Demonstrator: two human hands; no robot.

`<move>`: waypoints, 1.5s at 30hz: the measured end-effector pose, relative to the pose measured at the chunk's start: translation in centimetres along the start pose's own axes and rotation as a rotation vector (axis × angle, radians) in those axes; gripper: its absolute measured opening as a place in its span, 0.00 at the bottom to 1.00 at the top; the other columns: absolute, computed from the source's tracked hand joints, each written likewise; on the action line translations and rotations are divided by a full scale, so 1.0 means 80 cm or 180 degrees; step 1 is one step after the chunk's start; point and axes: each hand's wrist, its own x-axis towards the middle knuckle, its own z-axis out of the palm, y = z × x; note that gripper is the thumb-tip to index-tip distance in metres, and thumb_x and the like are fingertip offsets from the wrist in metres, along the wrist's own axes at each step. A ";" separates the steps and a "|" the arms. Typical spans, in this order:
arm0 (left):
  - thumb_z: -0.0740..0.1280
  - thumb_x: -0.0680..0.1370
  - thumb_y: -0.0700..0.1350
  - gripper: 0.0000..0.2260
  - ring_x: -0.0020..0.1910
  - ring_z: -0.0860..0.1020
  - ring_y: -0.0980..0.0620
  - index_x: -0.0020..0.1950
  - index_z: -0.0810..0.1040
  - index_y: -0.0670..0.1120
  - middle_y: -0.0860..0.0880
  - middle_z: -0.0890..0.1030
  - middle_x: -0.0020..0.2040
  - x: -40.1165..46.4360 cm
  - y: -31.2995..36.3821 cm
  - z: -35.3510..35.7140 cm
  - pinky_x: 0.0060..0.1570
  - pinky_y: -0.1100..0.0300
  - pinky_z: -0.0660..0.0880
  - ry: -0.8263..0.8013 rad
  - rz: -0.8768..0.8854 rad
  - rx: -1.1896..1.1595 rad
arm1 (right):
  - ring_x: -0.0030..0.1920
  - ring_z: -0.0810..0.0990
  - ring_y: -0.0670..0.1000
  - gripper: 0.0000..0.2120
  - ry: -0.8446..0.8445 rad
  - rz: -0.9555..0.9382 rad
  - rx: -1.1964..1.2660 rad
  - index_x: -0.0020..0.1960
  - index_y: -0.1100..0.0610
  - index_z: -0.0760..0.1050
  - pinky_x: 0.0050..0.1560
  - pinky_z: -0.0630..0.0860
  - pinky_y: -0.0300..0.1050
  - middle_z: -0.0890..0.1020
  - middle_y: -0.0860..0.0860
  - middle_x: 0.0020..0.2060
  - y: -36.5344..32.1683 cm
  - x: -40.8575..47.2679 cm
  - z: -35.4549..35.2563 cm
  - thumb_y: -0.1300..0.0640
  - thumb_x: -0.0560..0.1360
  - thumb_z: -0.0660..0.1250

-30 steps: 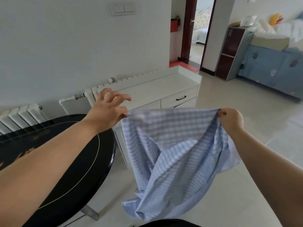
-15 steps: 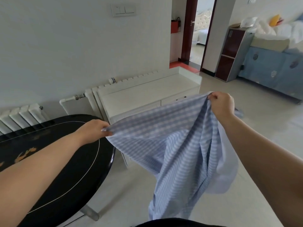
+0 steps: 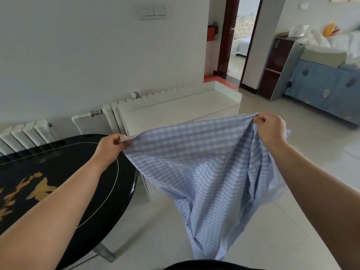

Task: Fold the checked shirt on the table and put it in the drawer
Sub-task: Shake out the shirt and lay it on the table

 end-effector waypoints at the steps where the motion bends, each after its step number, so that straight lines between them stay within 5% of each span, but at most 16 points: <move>1: 0.72 0.74 0.45 0.03 0.45 0.78 0.51 0.44 0.80 0.52 0.51 0.81 0.42 0.001 0.001 0.000 0.46 0.60 0.71 0.0093 0.0013 -0.0091 | 0.50 0.78 0.60 0.11 -0.0010 0.0019 -0.0008 0.51 0.62 0.82 0.51 0.72 0.48 0.84 0.59 0.47 0.002 -0.001 -0.001 0.59 0.78 0.62; 6: 0.71 0.75 0.46 0.13 0.45 0.78 0.54 0.58 0.75 0.50 0.51 0.79 0.45 -0.007 0.017 0.016 0.50 0.59 0.74 0.0949 -0.0194 -0.0740 | 0.50 0.79 0.59 0.11 0.0011 0.0052 0.0075 0.51 0.62 0.82 0.48 0.69 0.43 0.84 0.59 0.48 0.001 -0.005 0.000 0.59 0.78 0.63; 10: 0.72 0.74 0.47 0.13 0.43 0.78 0.54 0.54 0.71 0.49 0.50 0.79 0.44 -0.019 0.049 0.042 0.50 0.58 0.76 0.1255 -0.0085 -0.0755 | 0.49 0.79 0.57 0.11 -0.0041 0.0022 0.0160 0.51 0.62 0.82 0.49 0.70 0.44 0.84 0.58 0.47 -0.012 -0.005 0.006 0.58 0.78 0.63; 17: 0.70 0.75 0.41 0.03 0.40 0.78 0.66 0.47 0.79 0.48 0.58 0.80 0.41 -0.035 0.097 0.069 0.41 0.74 0.73 0.0536 0.1013 -0.0101 | 0.44 0.74 0.51 0.12 -0.0060 -0.0164 0.0222 0.51 0.62 0.82 0.45 0.65 0.40 0.84 0.57 0.46 -0.037 -0.004 0.015 0.59 0.79 0.62; 21: 0.71 0.75 0.41 0.02 0.43 0.78 0.59 0.44 0.81 0.48 0.55 0.79 0.44 -0.035 0.108 0.055 0.44 0.67 0.74 -0.0125 0.1906 0.0791 | 0.42 0.76 0.54 0.12 -0.0089 -0.0156 0.0264 0.48 0.63 0.82 0.44 0.68 0.43 0.82 0.55 0.40 -0.025 0.003 0.015 0.59 0.79 0.61; 26: 0.67 0.77 0.44 0.07 0.45 0.73 0.67 0.39 0.77 0.48 0.60 0.79 0.53 -0.050 0.142 0.025 0.45 0.64 0.66 -0.1788 0.1319 0.1080 | 0.41 0.76 0.61 0.13 -0.0109 0.0108 -0.0091 0.41 0.65 0.80 0.42 0.71 0.49 0.79 0.59 0.36 0.004 0.012 0.016 0.61 0.78 0.59; 29: 0.66 0.78 0.42 0.09 0.44 0.72 0.64 0.38 0.75 0.49 0.65 0.79 0.53 -0.067 0.147 0.015 0.54 0.55 0.69 -0.2232 0.1136 0.1144 | 0.42 0.75 0.58 0.13 -0.0122 0.0495 -0.0187 0.45 0.61 0.82 0.46 0.73 0.49 0.81 0.59 0.41 0.026 0.019 0.018 0.59 0.78 0.59; 34: 0.66 0.77 0.40 0.11 0.57 0.68 0.63 0.34 0.72 0.47 0.64 0.76 0.57 -0.092 0.147 0.019 0.54 0.66 0.64 -0.2089 0.1680 0.1255 | 0.49 0.79 0.62 0.13 -0.0244 0.0982 -0.0123 0.51 0.62 0.82 0.48 0.72 0.47 0.83 0.61 0.48 0.051 0.024 0.017 0.59 0.78 0.61; 41: 0.65 0.73 0.44 0.14 0.49 0.72 0.58 0.31 0.64 0.52 0.63 0.80 0.47 -0.100 0.123 0.024 0.43 0.66 0.72 -0.1714 0.2891 0.1769 | 0.53 0.79 0.63 0.13 -0.0320 0.1255 -0.0134 0.56 0.63 0.81 0.53 0.74 0.48 0.82 0.62 0.53 0.061 0.021 0.016 0.58 0.78 0.61; 45: 0.66 0.71 0.41 0.11 0.43 0.71 0.56 0.29 0.70 0.49 0.58 0.83 0.48 -0.107 0.107 0.032 0.38 0.62 0.74 -0.1631 0.3762 0.2158 | 0.52 0.79 0.63 0.13 -0.0423 0.1286 -0.0145 0.55 0.63 0.81 0.52 0.74 0.48 0.82 0.61 0.51 0.059 0.014 0.025 0.59 0.78 0.62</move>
